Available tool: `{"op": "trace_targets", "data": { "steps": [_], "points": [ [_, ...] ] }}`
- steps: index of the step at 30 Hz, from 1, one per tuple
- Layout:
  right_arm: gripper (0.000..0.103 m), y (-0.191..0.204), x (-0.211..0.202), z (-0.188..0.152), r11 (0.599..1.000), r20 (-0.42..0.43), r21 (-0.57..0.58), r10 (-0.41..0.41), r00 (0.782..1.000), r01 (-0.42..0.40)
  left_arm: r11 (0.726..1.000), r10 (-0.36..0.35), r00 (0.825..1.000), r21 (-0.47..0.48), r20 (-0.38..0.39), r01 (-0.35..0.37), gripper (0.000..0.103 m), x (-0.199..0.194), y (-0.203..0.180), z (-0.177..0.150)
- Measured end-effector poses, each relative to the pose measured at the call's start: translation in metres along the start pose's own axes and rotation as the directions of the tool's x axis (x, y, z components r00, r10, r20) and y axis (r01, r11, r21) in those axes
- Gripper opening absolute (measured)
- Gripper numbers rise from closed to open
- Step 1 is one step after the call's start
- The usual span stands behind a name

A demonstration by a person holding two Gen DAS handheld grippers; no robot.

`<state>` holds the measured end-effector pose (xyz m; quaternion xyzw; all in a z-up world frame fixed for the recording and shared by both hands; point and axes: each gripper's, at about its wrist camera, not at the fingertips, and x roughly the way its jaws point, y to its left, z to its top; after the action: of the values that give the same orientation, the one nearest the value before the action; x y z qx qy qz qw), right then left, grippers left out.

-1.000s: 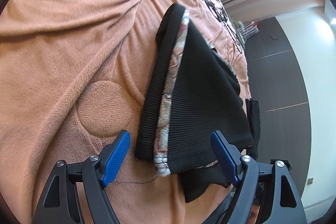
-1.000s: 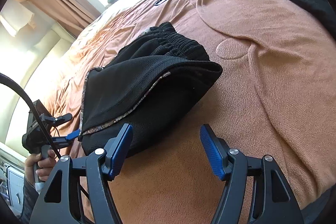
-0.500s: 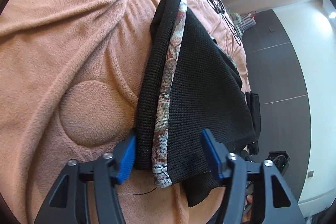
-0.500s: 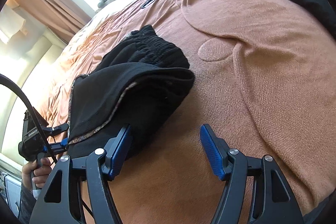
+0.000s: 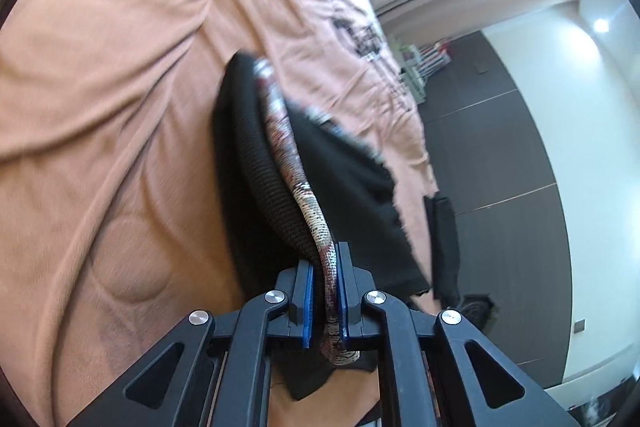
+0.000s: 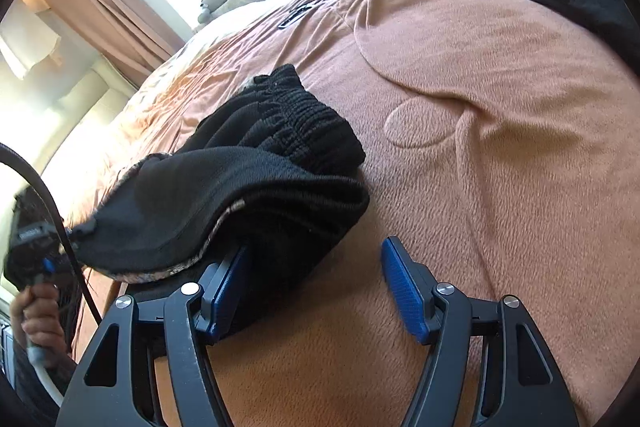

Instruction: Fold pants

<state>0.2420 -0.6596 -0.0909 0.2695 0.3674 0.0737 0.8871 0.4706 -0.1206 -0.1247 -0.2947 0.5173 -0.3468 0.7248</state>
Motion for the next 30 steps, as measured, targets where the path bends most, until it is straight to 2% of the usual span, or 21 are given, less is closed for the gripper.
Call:
{"op": "trace_targets", "data": {
  "steps": [2,5,16,19,20,30],
  "points": [
    [0.054,-0.003,-0.001,0.001,1.000,0.005,0.003,0.012,1.000,-0.012,1.000,-0.006,1.000,0.017,0.016,0.005,0.010,-0.002,-0.010,0.010],
    [0.048,-0.007,-0.005,0.003,1.000,0.018,0.006,0.021,1.000,-0.021,0.999,-0.013,0.999,0.038,0.032,0.012,0.010,-0.002,-0.024,0.021],
    [0.046,-0.008,-0.012,0.011,0.996,0.051,-0.056,0.079,0.996,-0.076,0.994,-0.028,0.998,0.104,0.057,0.022,0.010,0.020,-0.080,0.072],
    [0.011,-0.007,-0.010,0.012,0.994,0.046,-0.082,0.077,0.996,-0.073,0.993,-0.025,0.998,0.114,0.060,0.018,0.010,0.026,-0.089,0.083],
    [0.008,-0.009,-0.010,0.012,0.994,0.041,-0.084,0.072,0.997,-0.068,0.993,-0.021,0.998,0.118,0.062,0.013,0.010,0.029,-0.092,0.087],
    [0.006,-0.011,-0.023,0.008,0.994,0.040,-0.064,0.087,0.995,-0.085,0.994,-0.023,0.998,0.106,0.066,0.015,0.010,0.064,-0.107,0.123]
  ]
}}
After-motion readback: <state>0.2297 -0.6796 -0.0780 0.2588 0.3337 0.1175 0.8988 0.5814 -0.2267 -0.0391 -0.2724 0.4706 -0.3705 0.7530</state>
